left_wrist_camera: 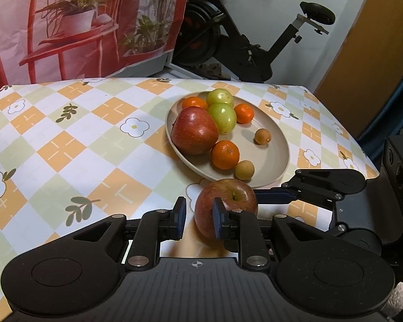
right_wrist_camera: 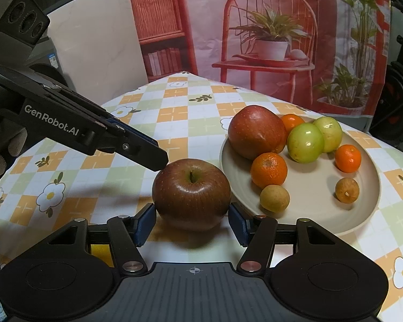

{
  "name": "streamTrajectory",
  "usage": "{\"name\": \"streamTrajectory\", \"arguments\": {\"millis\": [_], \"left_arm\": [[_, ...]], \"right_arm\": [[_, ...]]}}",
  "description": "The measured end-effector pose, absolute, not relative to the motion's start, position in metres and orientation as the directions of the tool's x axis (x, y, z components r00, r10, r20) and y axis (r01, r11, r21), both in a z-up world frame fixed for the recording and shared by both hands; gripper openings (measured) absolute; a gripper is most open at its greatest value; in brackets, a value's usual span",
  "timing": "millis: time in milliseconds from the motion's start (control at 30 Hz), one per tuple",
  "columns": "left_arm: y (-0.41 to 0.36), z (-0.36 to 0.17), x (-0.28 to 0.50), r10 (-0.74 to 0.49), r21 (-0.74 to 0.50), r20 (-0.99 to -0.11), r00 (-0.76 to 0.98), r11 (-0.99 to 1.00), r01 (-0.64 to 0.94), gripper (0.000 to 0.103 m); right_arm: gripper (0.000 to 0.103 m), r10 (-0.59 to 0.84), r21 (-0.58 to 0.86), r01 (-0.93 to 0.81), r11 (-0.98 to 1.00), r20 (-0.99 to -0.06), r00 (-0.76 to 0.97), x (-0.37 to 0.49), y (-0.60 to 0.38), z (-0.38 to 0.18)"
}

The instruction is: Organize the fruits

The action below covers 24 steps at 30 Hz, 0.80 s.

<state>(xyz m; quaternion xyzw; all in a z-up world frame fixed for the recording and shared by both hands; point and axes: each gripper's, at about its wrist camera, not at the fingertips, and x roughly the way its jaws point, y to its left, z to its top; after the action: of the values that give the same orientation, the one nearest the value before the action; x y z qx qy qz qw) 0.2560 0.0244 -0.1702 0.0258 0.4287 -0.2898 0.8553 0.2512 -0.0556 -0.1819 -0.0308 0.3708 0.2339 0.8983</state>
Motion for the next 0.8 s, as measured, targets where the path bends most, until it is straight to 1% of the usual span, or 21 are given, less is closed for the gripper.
{"name": "streamTrajectory", "arguments": {"millis": [800], "left_arm": [[0.0292, -0.1726, 0.2637, -0.480, -0.230, -0.743, 0.467, 0.838, 0.495, 0.024]], "right_arm": [[0.056, 0.409, 0.146, -0.438, 0.887, -0.690, 0.598, 0.2559, -0.0556, -0.1879]]}}
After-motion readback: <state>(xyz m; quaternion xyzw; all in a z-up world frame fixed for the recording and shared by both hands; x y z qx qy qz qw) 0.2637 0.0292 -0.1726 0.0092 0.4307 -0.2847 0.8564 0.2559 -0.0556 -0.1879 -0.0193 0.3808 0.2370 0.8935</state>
